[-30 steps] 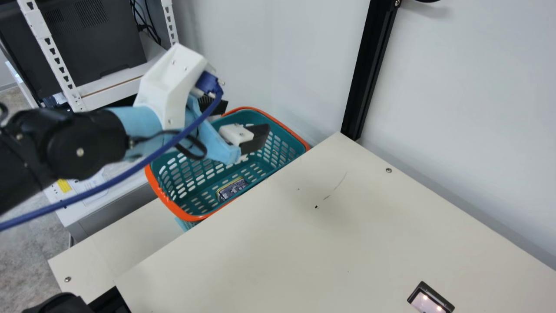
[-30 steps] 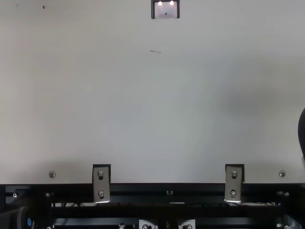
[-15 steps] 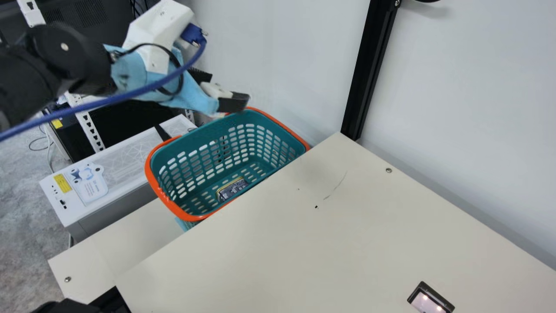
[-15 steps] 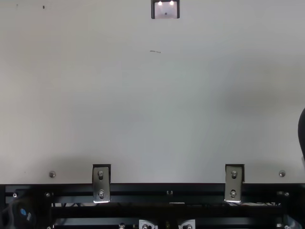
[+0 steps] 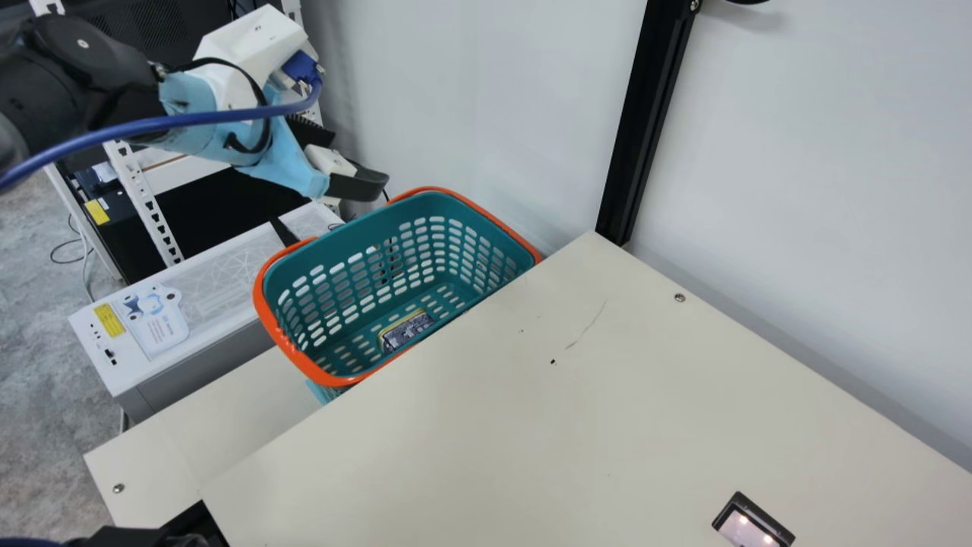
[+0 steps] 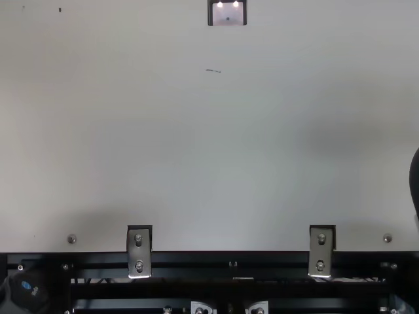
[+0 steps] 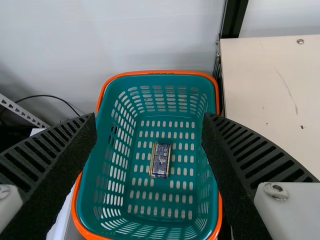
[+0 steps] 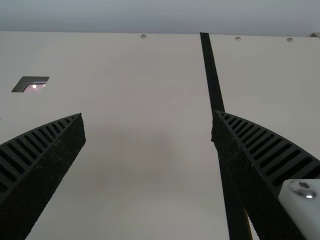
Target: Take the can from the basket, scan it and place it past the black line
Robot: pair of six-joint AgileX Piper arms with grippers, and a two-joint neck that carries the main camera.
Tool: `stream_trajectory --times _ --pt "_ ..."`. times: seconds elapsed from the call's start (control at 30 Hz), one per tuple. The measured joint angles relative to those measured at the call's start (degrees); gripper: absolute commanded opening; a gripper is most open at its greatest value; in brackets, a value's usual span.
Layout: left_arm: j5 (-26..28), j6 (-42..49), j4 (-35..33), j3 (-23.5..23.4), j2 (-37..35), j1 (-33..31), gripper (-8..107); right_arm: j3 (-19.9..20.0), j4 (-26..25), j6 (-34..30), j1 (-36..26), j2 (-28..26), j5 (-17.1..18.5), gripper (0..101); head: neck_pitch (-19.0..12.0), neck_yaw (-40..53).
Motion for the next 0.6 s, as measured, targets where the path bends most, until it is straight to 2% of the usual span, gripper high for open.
stream_trajectory --times 0.23,0.6 --pt "-1.9 -3.47 2.71 -1.66 2.35 -2.63 90 0.0 0.0 0.0 0.0 0.0 0.0 101 0.0 0.0" --pt "-6.04 -8.42 10.19 -5.5 11.28 -6.66 90 0.0 0.0 0.0 0.0 0.0 0.0 101 0.29 0.0"
